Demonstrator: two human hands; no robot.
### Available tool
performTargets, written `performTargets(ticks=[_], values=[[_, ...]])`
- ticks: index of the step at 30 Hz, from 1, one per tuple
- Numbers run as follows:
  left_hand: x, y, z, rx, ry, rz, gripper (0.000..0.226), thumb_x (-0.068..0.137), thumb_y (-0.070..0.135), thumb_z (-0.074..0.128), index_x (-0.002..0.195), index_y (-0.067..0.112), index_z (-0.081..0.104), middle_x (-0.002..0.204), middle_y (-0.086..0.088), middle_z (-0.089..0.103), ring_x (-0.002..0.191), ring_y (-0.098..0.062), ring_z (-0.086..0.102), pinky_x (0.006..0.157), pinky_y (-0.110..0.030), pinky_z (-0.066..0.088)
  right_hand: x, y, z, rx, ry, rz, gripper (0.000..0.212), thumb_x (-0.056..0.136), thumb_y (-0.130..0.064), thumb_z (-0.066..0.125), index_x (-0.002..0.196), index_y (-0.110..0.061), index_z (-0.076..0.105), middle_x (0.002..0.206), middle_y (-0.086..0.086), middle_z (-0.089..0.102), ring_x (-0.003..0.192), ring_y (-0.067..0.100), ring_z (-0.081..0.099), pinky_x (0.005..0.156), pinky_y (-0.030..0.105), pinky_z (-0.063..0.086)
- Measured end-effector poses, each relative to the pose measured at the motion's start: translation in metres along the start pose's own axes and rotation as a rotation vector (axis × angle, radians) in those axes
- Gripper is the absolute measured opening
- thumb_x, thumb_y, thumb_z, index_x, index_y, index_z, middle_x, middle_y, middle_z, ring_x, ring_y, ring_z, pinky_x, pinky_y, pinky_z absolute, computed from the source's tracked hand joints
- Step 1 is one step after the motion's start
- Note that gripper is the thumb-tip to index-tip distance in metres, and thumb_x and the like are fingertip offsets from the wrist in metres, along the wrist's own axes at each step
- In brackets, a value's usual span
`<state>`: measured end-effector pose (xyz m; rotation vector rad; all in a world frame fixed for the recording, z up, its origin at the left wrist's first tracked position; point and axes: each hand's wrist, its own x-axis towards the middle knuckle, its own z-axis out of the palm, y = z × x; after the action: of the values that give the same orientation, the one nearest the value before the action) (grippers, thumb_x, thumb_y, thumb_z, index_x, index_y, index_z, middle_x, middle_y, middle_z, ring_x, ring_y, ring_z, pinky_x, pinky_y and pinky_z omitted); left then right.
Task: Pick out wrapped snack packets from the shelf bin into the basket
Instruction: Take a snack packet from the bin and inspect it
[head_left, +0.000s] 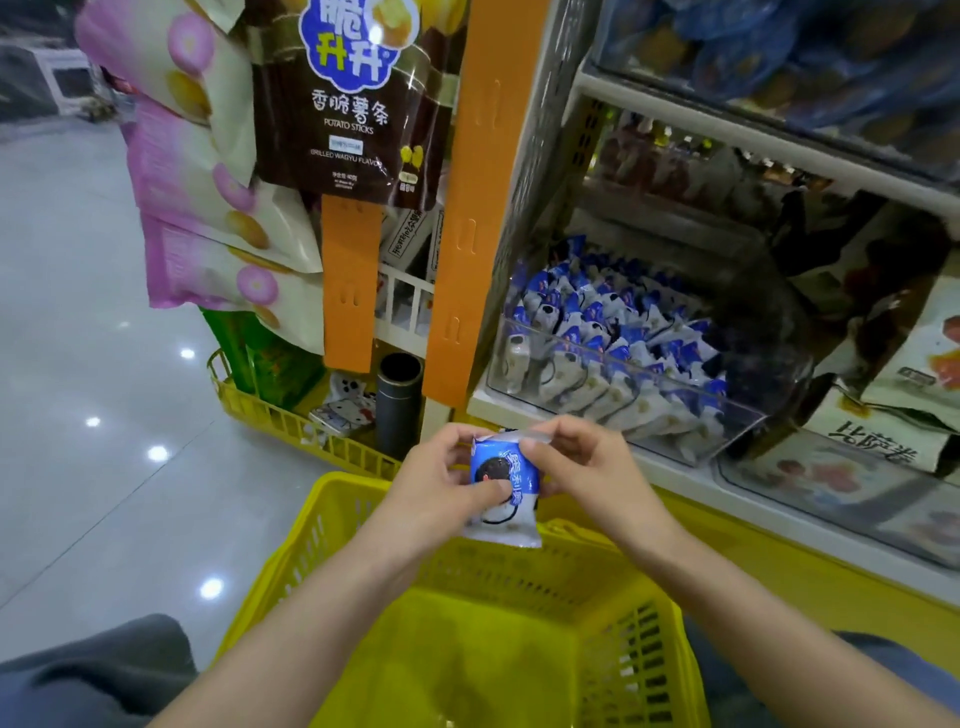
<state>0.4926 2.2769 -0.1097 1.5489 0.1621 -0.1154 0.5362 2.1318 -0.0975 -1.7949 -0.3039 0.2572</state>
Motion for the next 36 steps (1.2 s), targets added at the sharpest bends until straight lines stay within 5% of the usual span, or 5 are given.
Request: performTargets(ticks=[7,14,25,30,36], values=[[0.003,-0.008,0.006,0.007,0.073,-0.01,0.029,0.091,0.027,0.054,0.069,0.01,0.052,0.073,-0.013,0.056,0.074,-0.022,0.056,0.071,-0.039,0.046,-0.007,0.013,-0.002,-0.037,-0.064,0.008,0.015,0.086,-0.009,0.063,0.077,-0.021,0.064,0.067,-0.004,0.064,0.061,0.003,0.059,0.055,0.019,0.05],[0.004,-0.009,0.004,0.032,0.066,0.009,0.029,0.092,0.026,0.054,0.069,0.007,0.049,0.074,-0.014,0.047,0.074,-0.023,0.049,0.071,-0.04,0.041,-0.014,0.015,-0.006,-0.6,0.045,-0.365,0.006,0.081,-0.032,0.068,0.085,-0.028,0.065,0.076,-0.016,0.059,0.073,0.004,0.058,0.064,0.02,0.048],[0.003,-0.008,0.0,-0.085,0.182,0.061,0.012,0.084,0.008,0.064,0.096,0.01,0.064,0.091,-0.006,0.071,0.077,-0.011,0.066,0.069,-0.024,0.054,-0.003,0.009,-0.011,0.305,0.092,0.185,0.01,0.089,-0.001,0.055,0.097,-0.006,0.053,0.088,0.013,0.063,0.065,0.007,0.067,0.06,0.02,0.056],[0.006,-0.009,-0.006,-0.05,0.278,0.12,0.012,0.089,0.013,0.059,0.09,0.007,0.069,0.087,-0.011,0.072,0.078,-0.019,0.067,0.068,-0.025,0.056,-0.01,0.014,-0.001,0.015,-0.164,0.252,0.037,0.08,0.004,0.065,0.113,-0.004,0.05,0.093,0.011,0.065,0.069,0.011,0.065,0.064,0.022,0.056],[0.007,-0.011,-0.009,0.178,0.258,0.184,0.013,0.085,0.014,0.063,0.075,0.015,0.07,0.071,-0.004,0.069,0.069,-0.022,0.064,0.07,-0.039,0.052,-0.016,0.019,0.009,-0.382,-0.137,-0.049,0.046,0.076,-0.027,0.074,0.115,-0.025,0.05,0.103,-0.019,0.059,0.093,-0.007,0.056,0.083,0.01,0.044]])
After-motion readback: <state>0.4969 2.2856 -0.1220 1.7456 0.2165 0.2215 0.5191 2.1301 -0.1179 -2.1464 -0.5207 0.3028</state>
